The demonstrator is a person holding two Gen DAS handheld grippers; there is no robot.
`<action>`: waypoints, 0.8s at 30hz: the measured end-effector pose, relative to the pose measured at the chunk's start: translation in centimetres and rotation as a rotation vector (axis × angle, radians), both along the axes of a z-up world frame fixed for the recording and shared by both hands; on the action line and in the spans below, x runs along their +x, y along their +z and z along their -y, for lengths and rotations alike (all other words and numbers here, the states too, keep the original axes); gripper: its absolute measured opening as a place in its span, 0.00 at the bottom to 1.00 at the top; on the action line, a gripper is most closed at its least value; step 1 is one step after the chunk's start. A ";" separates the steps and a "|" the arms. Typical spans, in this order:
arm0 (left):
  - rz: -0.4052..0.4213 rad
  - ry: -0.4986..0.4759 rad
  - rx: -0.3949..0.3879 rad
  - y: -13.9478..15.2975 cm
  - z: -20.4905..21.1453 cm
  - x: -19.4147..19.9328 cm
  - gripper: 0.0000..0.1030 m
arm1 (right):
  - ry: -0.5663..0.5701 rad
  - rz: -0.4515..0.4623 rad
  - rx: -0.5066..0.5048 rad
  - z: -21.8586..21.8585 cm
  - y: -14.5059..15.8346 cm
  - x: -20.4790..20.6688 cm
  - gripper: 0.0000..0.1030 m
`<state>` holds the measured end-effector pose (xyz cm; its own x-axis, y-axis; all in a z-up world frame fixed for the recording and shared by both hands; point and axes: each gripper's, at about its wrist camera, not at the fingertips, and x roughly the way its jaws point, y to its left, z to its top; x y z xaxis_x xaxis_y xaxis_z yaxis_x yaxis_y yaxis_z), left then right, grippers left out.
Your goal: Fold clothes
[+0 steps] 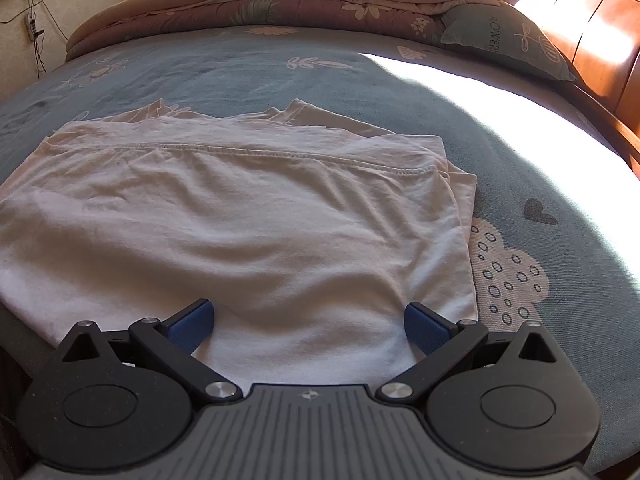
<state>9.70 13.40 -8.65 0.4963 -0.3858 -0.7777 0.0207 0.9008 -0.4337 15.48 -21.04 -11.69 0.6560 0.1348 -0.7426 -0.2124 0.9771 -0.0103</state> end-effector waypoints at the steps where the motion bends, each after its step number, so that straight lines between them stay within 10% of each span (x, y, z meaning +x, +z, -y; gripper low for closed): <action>1: 0.034 -0.002 -0.010 0.7 -0.2 -0.2 0.86 | -0.001 -0.007 0.002 0.0 0.2 0.0 1.00; 14: 0.113 0.066 -0.085 0.5 -2.6 2.8 0.86 | 0.012 0.048 0.101 -1.4 4.2 -0.6 1.00; 24: -0.079 0.210 -0.493 -3.7 -8.5 5.1 0.87 | 0.092 0.024 0.064 -3.7 3.8 -0.5 1.00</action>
